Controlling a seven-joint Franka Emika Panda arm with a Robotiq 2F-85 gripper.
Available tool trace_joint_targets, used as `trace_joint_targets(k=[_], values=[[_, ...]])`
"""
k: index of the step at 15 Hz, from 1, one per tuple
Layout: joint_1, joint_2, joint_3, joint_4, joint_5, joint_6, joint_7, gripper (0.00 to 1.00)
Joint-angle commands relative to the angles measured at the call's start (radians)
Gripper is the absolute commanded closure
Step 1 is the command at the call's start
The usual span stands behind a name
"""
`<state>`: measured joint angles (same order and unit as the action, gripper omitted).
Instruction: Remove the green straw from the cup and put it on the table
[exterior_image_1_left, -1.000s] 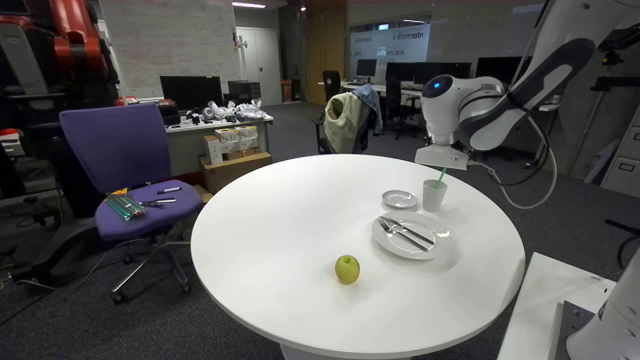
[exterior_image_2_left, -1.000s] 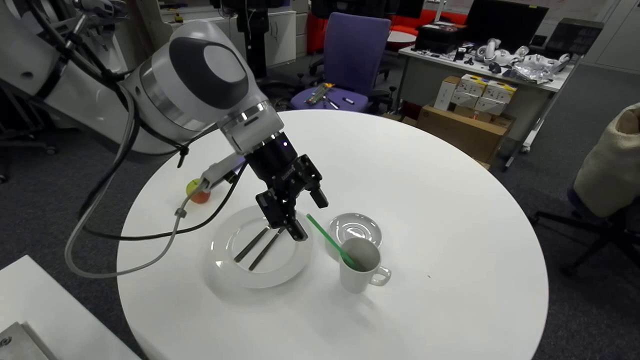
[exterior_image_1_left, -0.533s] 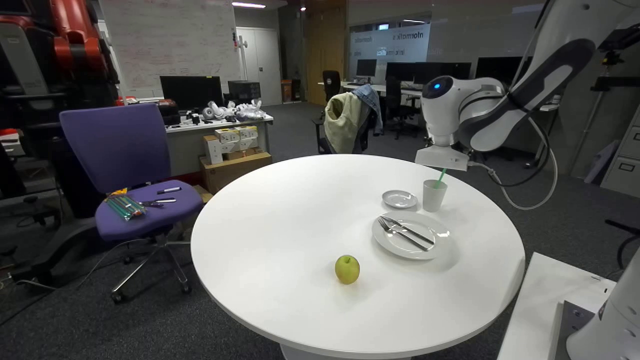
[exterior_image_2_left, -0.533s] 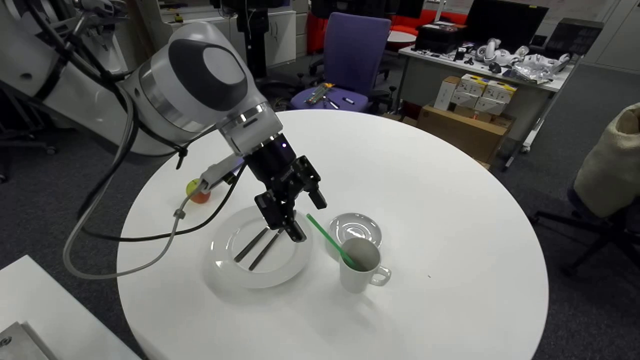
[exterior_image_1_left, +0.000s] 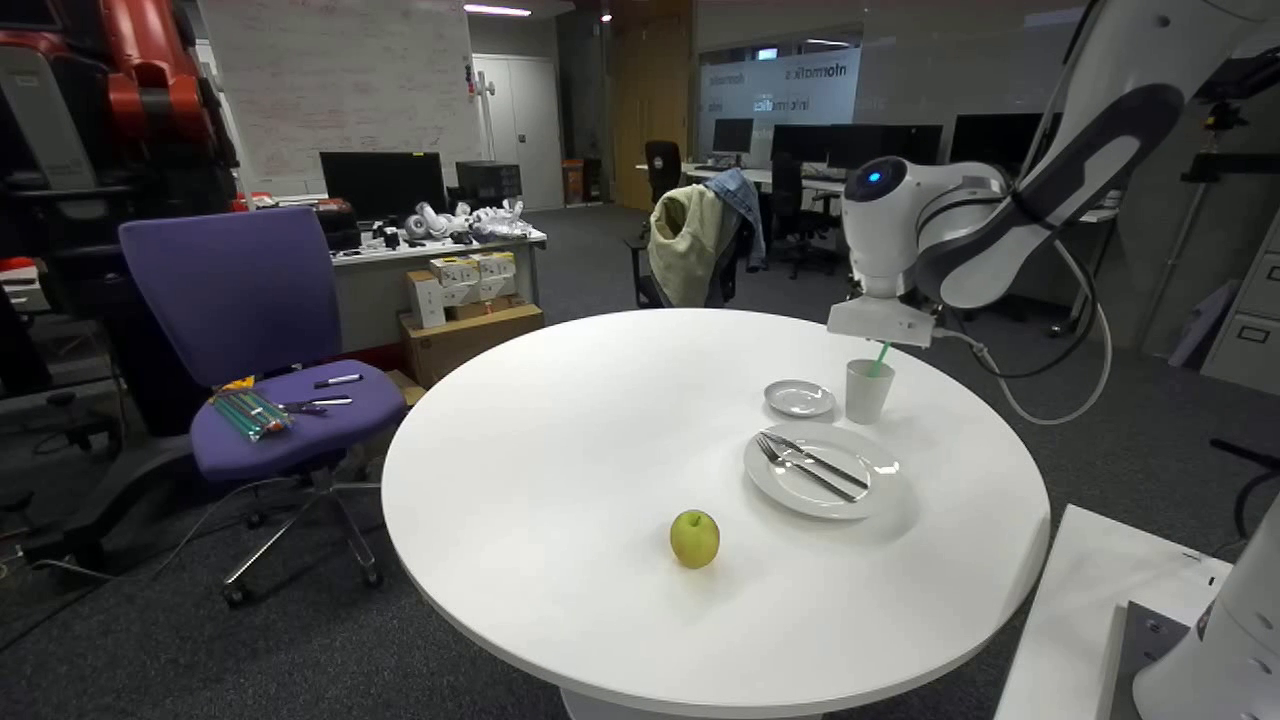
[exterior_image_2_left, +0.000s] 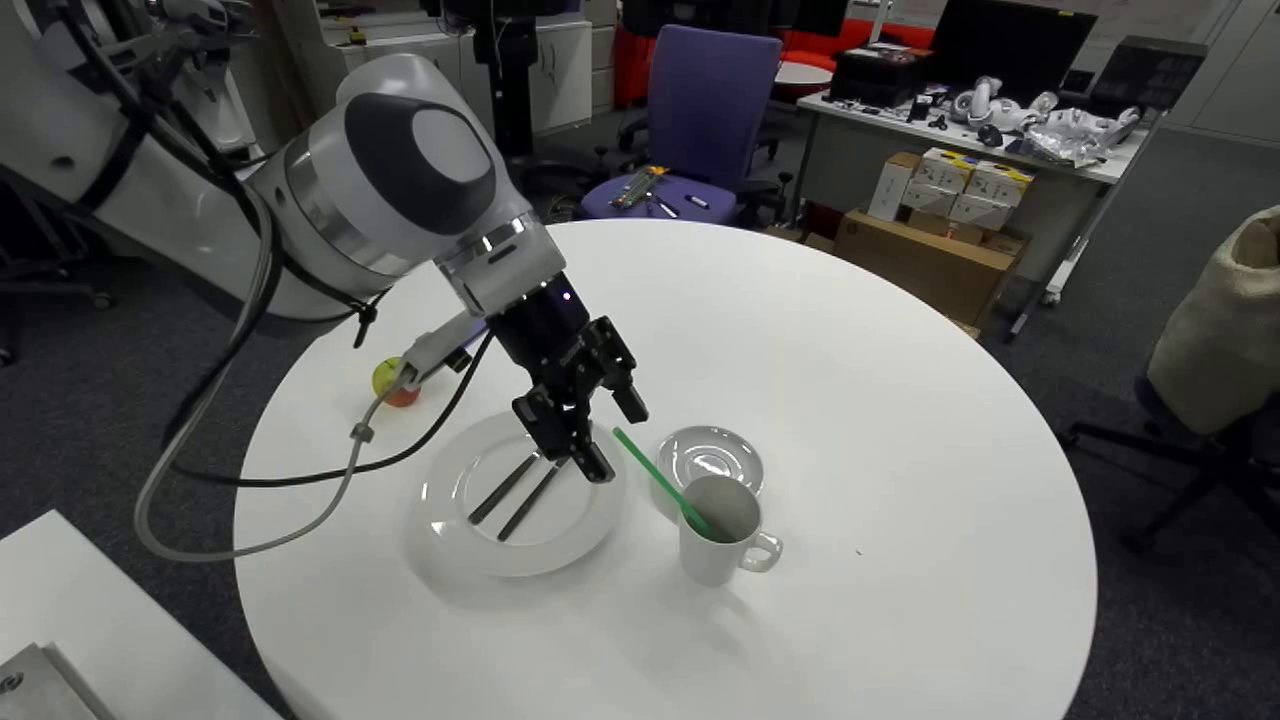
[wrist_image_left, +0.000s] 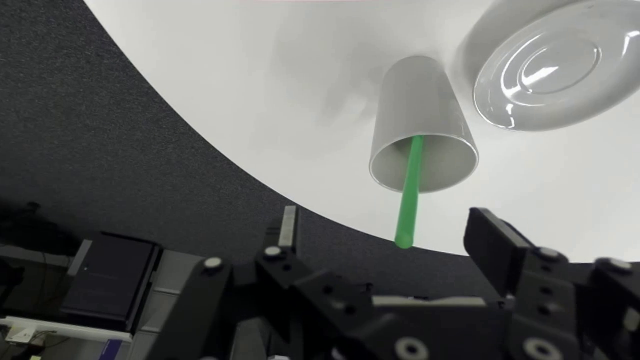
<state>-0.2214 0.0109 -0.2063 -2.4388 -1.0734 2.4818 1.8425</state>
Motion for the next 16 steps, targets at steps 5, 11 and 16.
trace_joint_targets(k=[5,11,16], values=[[-0.001,-0.016,-0.008,-0.011,0.003,0.022,-0.036,0.71],[0.002,-0.048,-0.005,-0.03,-0.022,0.019,-0.019,1.0],[0.003,-0.193,0.006,-0.104,-0.106,0.057,0.006,1.0]])
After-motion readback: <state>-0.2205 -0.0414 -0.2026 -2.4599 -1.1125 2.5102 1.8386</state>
